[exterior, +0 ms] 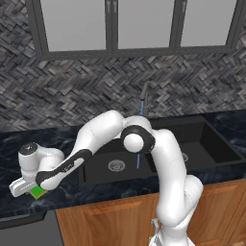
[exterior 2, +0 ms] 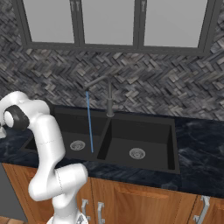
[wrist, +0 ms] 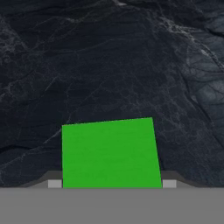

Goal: Soak the sponge with water for a few seconds and then drop it inside the sink.

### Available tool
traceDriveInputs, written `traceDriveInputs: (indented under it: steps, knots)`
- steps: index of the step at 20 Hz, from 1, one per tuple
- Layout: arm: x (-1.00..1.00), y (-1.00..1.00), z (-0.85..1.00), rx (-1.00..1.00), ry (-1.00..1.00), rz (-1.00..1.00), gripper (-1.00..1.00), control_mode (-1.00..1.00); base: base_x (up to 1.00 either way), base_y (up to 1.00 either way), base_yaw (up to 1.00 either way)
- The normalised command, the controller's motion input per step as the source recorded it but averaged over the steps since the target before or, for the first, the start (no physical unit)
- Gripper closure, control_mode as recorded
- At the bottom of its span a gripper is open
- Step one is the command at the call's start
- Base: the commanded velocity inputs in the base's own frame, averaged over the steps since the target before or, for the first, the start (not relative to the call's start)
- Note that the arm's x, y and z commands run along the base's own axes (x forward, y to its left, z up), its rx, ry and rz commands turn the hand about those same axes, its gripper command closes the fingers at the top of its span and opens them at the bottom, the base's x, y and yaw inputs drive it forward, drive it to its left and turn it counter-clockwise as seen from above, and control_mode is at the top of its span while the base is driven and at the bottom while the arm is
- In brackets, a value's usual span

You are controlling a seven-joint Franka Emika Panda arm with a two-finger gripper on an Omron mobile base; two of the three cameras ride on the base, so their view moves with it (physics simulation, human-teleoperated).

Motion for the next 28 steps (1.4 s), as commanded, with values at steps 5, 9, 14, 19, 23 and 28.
traceDriveInputs:
  steps: [5,9,14,19,23,28]
  knots:
    - [0.00,0.00,0.00,0.00,0.00,0.00,1.00,-1.00,0.00,0.00,0.00]
    - [0.02,0.00,0.00,0.00,0.00,0.00,1.00,-1.00,0.00,0.00,0.00]
    - [0.05,0.05,0.08,-0.01,0.00,0.00,1.00,-1.00,0.00,0.00,0.00]
    - [0.00,-0.04,0.57,0.00,0.00,0.00,1.00,-1.00,0.00,0.00,0.00]
    - [0.00,-0.12,0.70,0.00,0.00,0.00,1.00,-1.00,0.00,0.00,0.00]
    - [-0.02,-0.28,0.28,0.00,0.00,0.00,1.00,-1.00,0.00,0.00,0.00]
